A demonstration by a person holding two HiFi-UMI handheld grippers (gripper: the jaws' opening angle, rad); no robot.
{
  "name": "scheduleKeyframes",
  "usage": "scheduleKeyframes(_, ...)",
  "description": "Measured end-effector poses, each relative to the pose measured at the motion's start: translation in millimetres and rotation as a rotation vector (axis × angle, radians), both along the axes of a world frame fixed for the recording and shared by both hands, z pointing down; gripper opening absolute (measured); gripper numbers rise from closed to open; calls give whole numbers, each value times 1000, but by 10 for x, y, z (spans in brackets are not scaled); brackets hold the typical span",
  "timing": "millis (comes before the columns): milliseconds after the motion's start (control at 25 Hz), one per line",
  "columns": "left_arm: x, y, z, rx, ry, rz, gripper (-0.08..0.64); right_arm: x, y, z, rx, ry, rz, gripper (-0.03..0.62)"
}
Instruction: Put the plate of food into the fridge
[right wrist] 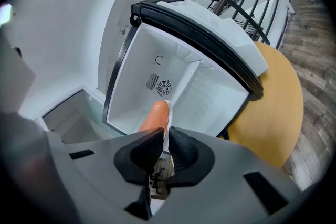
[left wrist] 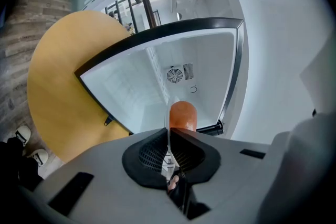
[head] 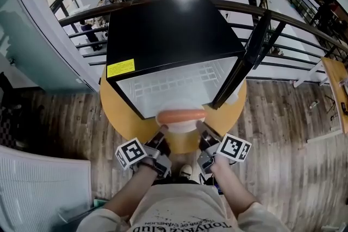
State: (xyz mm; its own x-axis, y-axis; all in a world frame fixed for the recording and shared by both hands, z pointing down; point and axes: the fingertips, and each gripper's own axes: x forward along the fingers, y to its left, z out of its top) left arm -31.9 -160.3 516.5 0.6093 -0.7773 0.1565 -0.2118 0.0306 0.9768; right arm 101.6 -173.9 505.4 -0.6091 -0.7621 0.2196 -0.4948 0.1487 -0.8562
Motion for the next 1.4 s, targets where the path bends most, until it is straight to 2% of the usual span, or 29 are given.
scheduleKeyframes(560, -20, -725, -252, 54, -24, -51, 32, -13, -735, -212, 22, -5, 7, 51)
scheduleKeyframes(1400, -175, -1418, -134, -15, -20, -152, 32, -167, -1526, -125, -10, 25, 16, 51)
